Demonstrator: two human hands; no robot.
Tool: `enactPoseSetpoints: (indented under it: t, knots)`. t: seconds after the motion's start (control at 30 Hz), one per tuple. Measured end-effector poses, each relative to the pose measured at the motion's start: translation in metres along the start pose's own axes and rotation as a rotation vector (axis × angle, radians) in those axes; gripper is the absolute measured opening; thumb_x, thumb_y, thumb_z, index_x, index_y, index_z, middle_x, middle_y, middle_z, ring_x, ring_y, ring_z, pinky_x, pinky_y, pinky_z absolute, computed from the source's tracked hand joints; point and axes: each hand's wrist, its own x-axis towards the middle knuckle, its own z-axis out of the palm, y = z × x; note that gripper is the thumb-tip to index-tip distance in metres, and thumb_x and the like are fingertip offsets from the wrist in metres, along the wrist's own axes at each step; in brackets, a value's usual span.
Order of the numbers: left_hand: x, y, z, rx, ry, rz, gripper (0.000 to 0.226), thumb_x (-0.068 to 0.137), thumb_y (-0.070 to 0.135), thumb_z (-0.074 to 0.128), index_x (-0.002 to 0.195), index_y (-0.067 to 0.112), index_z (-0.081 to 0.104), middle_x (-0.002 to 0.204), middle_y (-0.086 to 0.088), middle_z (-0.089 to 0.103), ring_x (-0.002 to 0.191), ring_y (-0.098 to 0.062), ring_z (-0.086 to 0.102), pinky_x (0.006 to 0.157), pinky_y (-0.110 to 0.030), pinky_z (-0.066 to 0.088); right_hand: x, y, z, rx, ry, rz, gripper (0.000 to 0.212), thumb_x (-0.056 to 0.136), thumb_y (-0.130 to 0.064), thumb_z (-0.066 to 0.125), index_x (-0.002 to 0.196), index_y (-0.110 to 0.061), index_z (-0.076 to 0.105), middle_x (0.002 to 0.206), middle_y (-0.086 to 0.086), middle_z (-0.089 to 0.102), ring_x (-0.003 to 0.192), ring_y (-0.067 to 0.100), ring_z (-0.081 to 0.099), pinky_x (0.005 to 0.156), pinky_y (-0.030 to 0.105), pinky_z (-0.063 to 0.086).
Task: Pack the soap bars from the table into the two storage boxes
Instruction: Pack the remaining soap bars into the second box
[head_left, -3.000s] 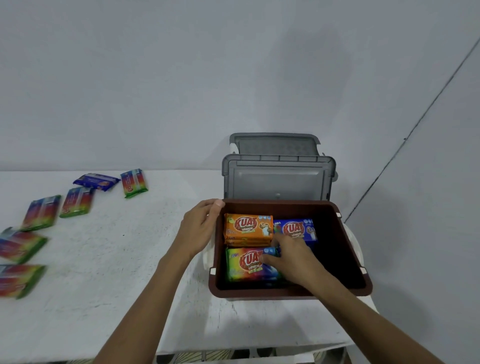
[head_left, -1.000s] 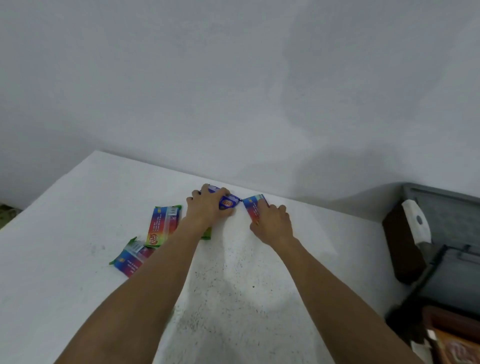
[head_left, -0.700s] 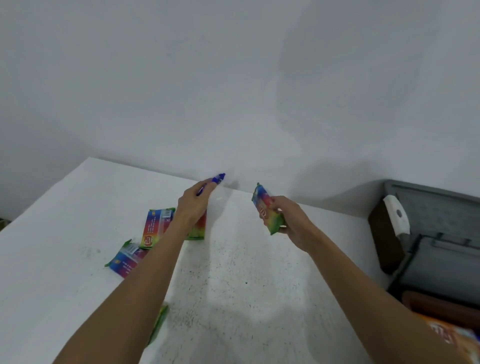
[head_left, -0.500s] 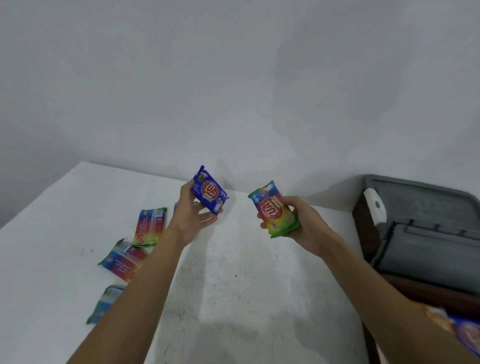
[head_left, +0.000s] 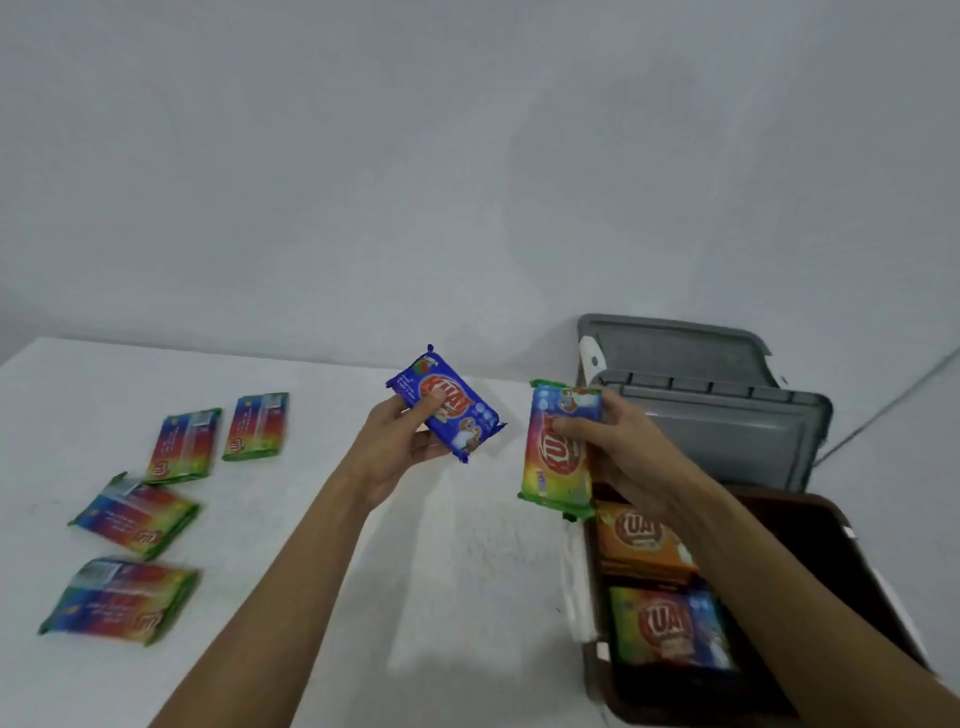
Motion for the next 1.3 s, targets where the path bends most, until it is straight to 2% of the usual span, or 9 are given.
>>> enactPoseSetpoints:
  t: [0.13, 0.23, 0.3, 0.43, 0.57, 0.77, 0.97, 1.13, 1.3]
  knots:
    - [-0.014, -0.013, 0.044, 0.004, -0.012, 0.017, 0.031, 0.091, 0.016, 0.064, 0.119, 0.003, 0.059, 0.107, -0.016, 0.072, 0.094, -0.032, 0.072, 0.072, -0.038, 0.061, -0.036, 0.0, -0.049, -0.039, 0.016, -0.011, 0.029, 0.081, -0.002, 0.073, 0.105, -0.015, 0.062, 0.087, 0.012, 0.072, 0.071, 0.023, 0.07, 0.057, 0.033, 0.058]
    - [-0.025, -0.022, 0.079, 0.006, 0.016, 0.056, 0.026, 0.089, 0.013, 0.066, 0.113, 0.006, 0.062, 0.102, -0.011, 0.073, 0.091, -0.026, 0.073, 0.071, -0.035, 0.061, -0.061, 0.002, -0.085, 0.005, -0.009, 0.012, 0.028, 0.075, -0.007, 0.076, 0.094, -0.02, 0.058, 0.088, 0.015, 0.07, 0.072, 0.026, 0.069, 0.054, 0.033, 0.056]
    - [-0.029, -0.031, 0.102, 0.021, 0.054, 0.085, 0.026, 0.088, 0.016, 0.068, 0.112, 0.01, 0.062, 0.101, -0.007, 0.074, 0.092, -0.021, 0.072, 0.072, -0.032, 0.061, -0.076, 0.003, -0.108, -0.007, -0.019, 0.029, 0.028, 0.08, -0.004, 0.073, 0.096, -0.017, 0.054, 0.094, 0.018, 0.069, 0.078, 0.027, 0.069, 0.057, 0.037, 0.058]
    - [-0.035, -0.048, 0.14, 0.057, 0.085, 0.125, 0.032, 0.085, 0.018, 0.07, 0.115, 0.009, 0.062, 0.101, -0.007, 0.073, 0.09, -0.016, 0.071, 0.073, -0.028, 0.059, -0.104, 0.007, -0.141, -0.102, 0.009, 0.036, 0.029, 0.088, -0.005, 0.067, 0.115, -0.016, 0.065, 0.106, 0.018, 0.068, 0.092, 0.027, 0.069, 0.07, 0.04, 0.059]
    - [-0.042, -0.062, 0.174, 0.141, 0.134, 0.188, 0.02, 0.084, 0.015, 0.073, 0.102, 0.013, 0.065, 0.092, -0.004, 0.074, 0.077, -0.008, 0.071, 0.063, -0.02, 0.055, -0.125, 0.01, -0.172, -0.191, 0.041, 0.015, 0.018, 0.087, -0.005, 0.07, 0.103, -0.011, 0.067, 0.103, 0.013, 0.07, 0.09, 0.023, 0.072, 0.068, 0.035, 0.061]
    - [-0.049, -0.076, 0.202, 0.263, 0.177, 0.277, 0.032, 0.08, 0.021, 0.078, 0.106, 0.011, 0.063, 0.095, -0.002, 0.074, 0.084, -0.014, 0.073, 0.072, -0.031, 0.059, -0.143, 0.02, -0.205, -0.408, 0.039, 0.078, 0.022, 0.082, -0.016, 0.077, 0.099, -0.015, 0.063, 0.107, 0.01, 0.069, 0.1, 0.026, 0.069, 0.076, 0.041, 0.062]
    - [-0.049, -0.085, 0.208, 0.36, 0.307, 0.316, 0.053, 0.082, 0.027, 0.076, 0.128, 0.019, 0.05, 0.111, 0.004, 0.065, 0.092, -0.01, 0.068, 0.07, -0.024, 0.056, -0.141, 0.04, -0.208, -0.609, -0.008, 0.168, 0.025, 0.083, -0.017, 0.076, 0.102, -0.016, 0.059, 0.117, 0.001, 0.061, 0.104, 0.021, 0.064, 0.078, 0.038, 0.062]
    - [-0.05, -0.085, 0.207, 0.37, 0.301, 0.311, 0.05, 0.083, 0.024, 0.075, 0.124, 0.029, 0.047, 0.112, 0.005, 0.061, 0.09, -0.007, 0.066, 0.066, -0.021, 0.055, -0.132, 0.071, -0.202, -0.704, 0.001, 0.177, 0.026, 0.082, -0.016, 0.078, 0.093, -0.021, 0.055, 0.129, -0.004, 0.053, 0.115, 0.021, 0.056, 0.082, 0.039, 0.061]
    - [-0.049, -0.087, 0.205, 0.374, 0.305, 0.292, 0.053, 0.083, 0.025, 0.075, 0.128, 0.025, 0.048, 0.119, 0.001, 0.061, 0.095, -0.013, 0.067, 0.067, -0.023, 0.056, -0.126, 0.085, -0.193, -0.969, -0.029, 0.193, 0.023, 0.087, -0.018, 0.073, 0.098, -0.02, 0.054, 0.139, 0.002, 0.048, 0.125, 0.019, 0.049, 0.088, 0.034, 0.058]
